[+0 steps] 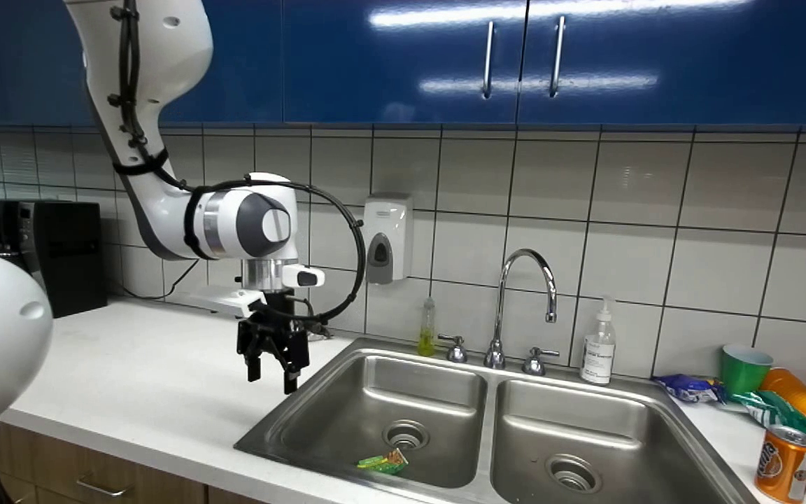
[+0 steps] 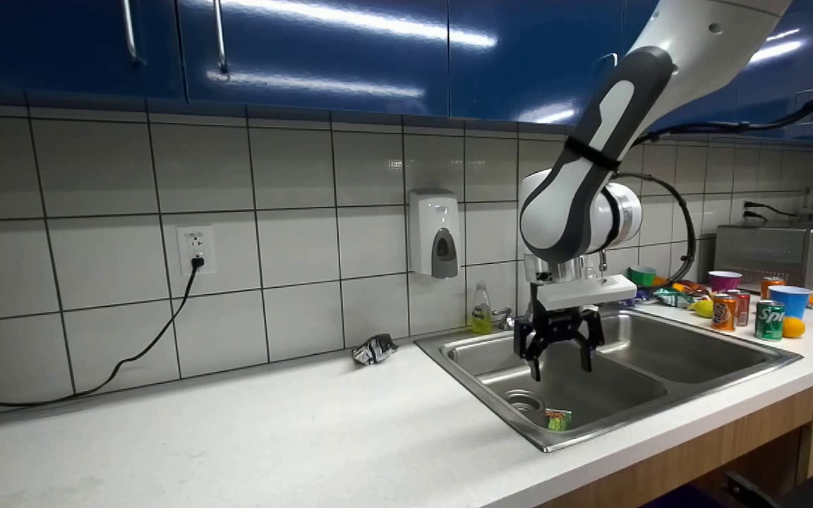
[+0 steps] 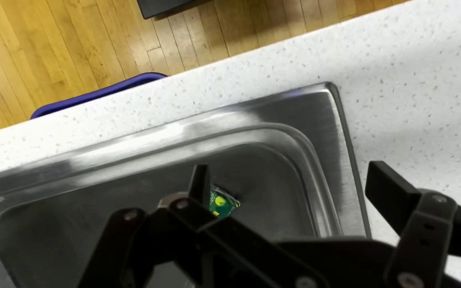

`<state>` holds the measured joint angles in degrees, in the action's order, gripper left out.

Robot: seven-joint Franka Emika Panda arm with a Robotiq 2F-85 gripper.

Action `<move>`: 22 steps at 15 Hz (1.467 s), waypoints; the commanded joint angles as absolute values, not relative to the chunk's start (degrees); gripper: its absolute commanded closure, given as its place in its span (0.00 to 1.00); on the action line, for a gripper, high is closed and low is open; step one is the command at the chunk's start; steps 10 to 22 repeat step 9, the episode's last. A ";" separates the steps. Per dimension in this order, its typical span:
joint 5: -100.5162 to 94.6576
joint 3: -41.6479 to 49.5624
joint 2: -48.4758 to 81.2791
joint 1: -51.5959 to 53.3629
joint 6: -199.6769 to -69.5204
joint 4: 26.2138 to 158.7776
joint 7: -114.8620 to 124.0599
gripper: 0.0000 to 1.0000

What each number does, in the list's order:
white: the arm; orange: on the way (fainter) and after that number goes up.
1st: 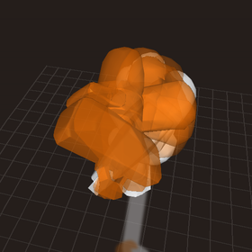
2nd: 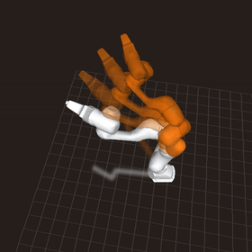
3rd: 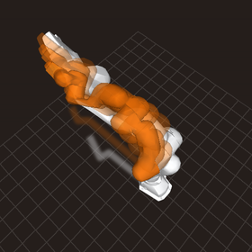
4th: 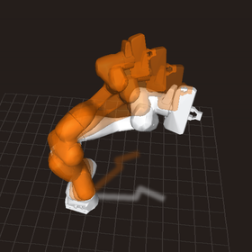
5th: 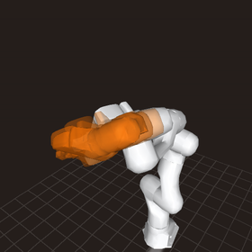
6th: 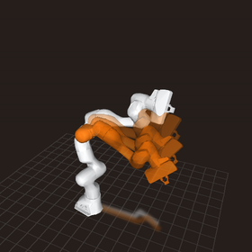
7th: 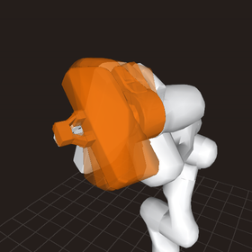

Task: Put the green pack inside the sink

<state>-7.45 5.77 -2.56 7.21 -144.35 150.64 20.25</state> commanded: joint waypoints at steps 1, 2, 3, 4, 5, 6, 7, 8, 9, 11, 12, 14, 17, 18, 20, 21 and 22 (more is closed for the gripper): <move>-7.05 2.49 -4.38 4.39 -143.53 151.64 19.93 0.00; -6.91 2.12 -5.90 4.30 -143.14 152.51 19.83 0.00; -6.82 1.97 -6.87 4.24 -143.00 153.11 19.77 0.00; -6.77 1.94 -7.38 4.17 -142.97 153.44 19.73 0.00; -6.76 1.94 -7.54 4.10 -142.97 153.60 19.72 0.00; -6.76 1.95 -7.54 4.05 -142.97 153.67 19.73 0.00; -6.76 1.95 -7.53 4.04 -142.97 153.71 19.73 0.00; -6.76 1.95 -7.54 4.03 -142.97 153.74 19.73 0.00; -6.76 1.95 -7.54 4.02 -142.97 153.76 19.73 0.00; -6.76 1.95 -7.54 4.02 -142.97 153.76 19.73 0.00; -6.76 1.95 -7.54 4.02 -142.97 153.76 19.73 0.00; -6.76 1.95 -7.54 4.02 -142.97 153.76 19.73 0.00; -6.76 1.95 -7.54 4.02 -142.97 153.76 19.73 0.00; -6.76 1.95 -7.54 4.02 -142.97 153.76 19.73 0.00; -6.76 1.95 -7.54 4.02 -142.97 153.76 19.73 0.00; -6.76 1.95 -7.54 4.02 -142.97 153.76 19.73 0.00; -6.76 1.95 -7.54 4.02 -142.97 153.76 19.73 0.00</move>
